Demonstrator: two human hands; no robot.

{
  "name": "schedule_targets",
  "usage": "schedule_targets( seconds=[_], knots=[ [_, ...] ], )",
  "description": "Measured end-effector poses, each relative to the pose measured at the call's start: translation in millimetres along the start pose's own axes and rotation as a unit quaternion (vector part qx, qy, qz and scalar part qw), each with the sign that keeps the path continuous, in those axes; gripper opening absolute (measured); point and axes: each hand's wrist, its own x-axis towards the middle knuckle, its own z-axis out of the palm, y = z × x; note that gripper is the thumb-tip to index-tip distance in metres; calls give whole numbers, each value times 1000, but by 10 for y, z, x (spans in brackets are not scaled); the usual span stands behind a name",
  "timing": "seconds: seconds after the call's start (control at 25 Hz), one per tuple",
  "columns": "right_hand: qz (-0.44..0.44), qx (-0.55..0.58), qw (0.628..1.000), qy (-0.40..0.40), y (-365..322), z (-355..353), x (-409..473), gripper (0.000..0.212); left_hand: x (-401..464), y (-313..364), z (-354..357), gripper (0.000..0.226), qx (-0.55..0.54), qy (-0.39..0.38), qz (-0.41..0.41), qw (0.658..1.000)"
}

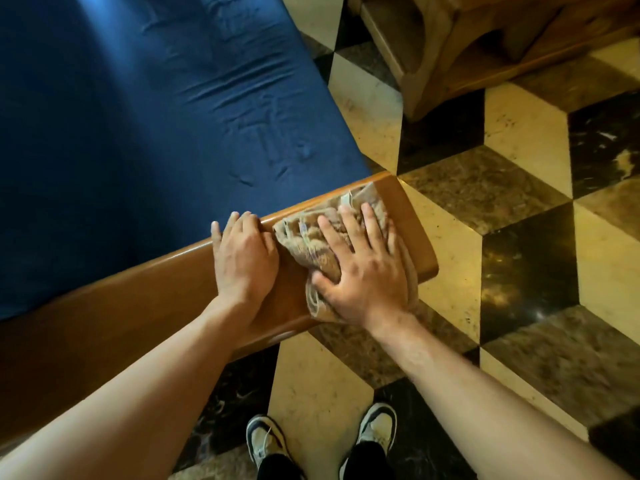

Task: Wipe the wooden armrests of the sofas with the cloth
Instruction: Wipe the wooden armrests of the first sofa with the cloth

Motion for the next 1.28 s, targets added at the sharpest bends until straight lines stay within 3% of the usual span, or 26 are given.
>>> schedule_targets(
  seconds=[0.16,0.28,0.44,0.56,0.72,0.84,0.96,1.04,1.16,1.24,1.28],
  knots=[
    [-29,21,995,98,412,-5,-511,72,58,461,81,23,-50,31,21,998],
    [61,24,992,108,570,-38,-236,76,125,593,184,28,-27,37,21,999],
    [247,104,963,-14,753,-203,610,88,93,624,231,36,25,24,34,999],
    [241,99,961,-96,754,-240,1333,74,97,616,212,41,38,16,41,998],
    [187,-29,961,-203,486,-191,1918,56,154,607,206,42,27,14,37,999],
    [37,7,994,-106,415,-226,1557,54,150,586,214,38,23,22,37,999],
    [-75,24,996,-44,426,-233,792,75,164,582,216,32,14,19,31,999],
    [-38,14,999,-27,447,-195,435,84,143,582,195,32,14,18,32,999],
    [47,35,997,46,555,-198,108,78,146,566,202,33,10,23,39,999],
    [95,130,980,117,695,-149,-121,75,152,554,206,34,6,27,33,999],
    [140,221,955,141,756,-117,-227,74,156,557,217,34,6,32,31,999]
  ],
)
